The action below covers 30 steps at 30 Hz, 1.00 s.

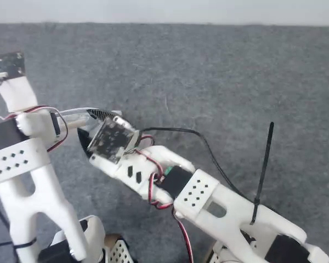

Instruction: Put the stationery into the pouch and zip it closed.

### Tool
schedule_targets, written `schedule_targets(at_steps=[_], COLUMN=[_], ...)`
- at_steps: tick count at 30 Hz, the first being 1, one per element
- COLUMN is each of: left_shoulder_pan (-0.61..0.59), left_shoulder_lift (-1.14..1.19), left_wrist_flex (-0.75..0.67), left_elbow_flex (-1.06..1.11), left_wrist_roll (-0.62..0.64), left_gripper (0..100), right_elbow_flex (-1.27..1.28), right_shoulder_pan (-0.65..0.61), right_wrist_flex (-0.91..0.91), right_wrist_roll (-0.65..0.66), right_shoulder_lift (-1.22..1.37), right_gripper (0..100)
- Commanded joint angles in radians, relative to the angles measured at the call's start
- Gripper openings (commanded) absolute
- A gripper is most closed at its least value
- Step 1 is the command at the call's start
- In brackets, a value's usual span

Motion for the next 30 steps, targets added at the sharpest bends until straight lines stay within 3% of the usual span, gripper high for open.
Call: schedule_targets(at_steps=[1, 30], left_shoulder_pan=[-0.009, -0.009], left_shoulder_lift=[-0.009, -0.009], left_wrist_flex=[-0.034, -0.044], left_elbow_flex=[-0.01, -0.008], left_wrist_roll=[0.015, 0.015], left_gripper=[1, 1], right_elbow_flex=[-0.029, -0.029], right_shoulder_pan=[-0.016, 0.005], right_wrist_flex=[0.099, 0.275], right_wrist_roll=[0.011, -0.035], right_shoulder_lift=[-0.031, -0.458], right_gripper=[24.2, 23.6])
